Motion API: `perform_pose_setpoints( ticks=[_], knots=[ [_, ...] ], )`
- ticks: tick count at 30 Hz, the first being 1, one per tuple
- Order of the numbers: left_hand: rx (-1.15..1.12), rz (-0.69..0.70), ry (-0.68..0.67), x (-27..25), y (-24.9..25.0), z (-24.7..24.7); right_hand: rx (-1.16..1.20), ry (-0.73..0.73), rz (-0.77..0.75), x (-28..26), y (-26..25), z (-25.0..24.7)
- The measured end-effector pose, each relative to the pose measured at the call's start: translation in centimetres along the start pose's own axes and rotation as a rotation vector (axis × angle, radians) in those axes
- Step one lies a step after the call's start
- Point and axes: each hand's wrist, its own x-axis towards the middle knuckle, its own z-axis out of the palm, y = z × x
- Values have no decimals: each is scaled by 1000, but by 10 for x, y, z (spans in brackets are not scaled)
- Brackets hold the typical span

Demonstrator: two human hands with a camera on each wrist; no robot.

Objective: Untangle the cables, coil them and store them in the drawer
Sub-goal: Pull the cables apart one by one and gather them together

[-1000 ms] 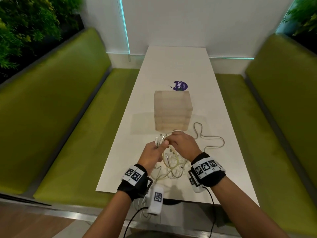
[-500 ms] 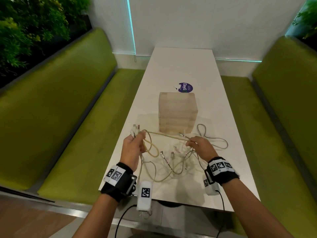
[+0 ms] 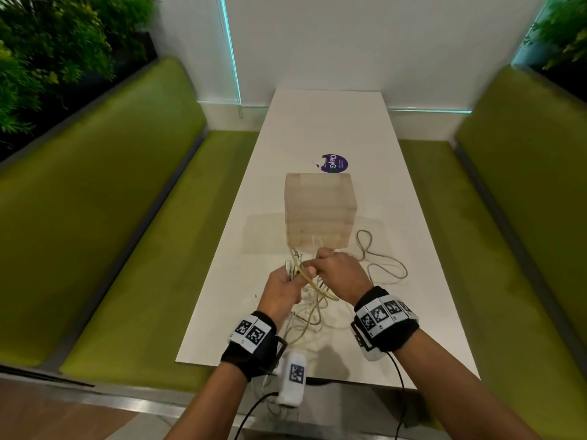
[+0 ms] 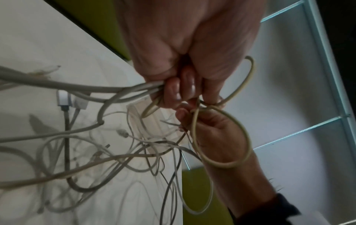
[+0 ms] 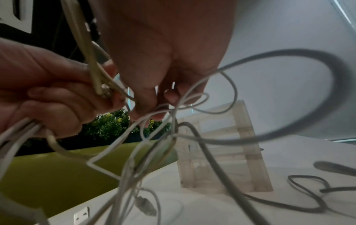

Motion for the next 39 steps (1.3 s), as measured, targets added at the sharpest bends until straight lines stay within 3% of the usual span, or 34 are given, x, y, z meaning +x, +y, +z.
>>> perform_pose_setpoints(
  ticks=[5,8,12,17,24,29,33,39],
  knots=[
    [44,-109,-69,0,2,-1,-12,191,-64,-5,1,6],
    [14,-83,-75,-2,8,-2,-4,261,-26,-4,4,13],
    [-2,-37,17,-2,17,-13,128,216,143,-4,22,26],
    [-71,18,136,-7,29,-29,80,197,265,-4,40,37],
    [-191,57,244,-5,28,-47,17,270,190,-2,39,32],
    [52,33,156,0,17,-27,47,321,24,0,20,24],
    [48,124,32,-2,21,-4,11,332,-121,1,3,21],
    [101,180,-34,3,13,-7,173,222,37,2,0,23]
  ],
)
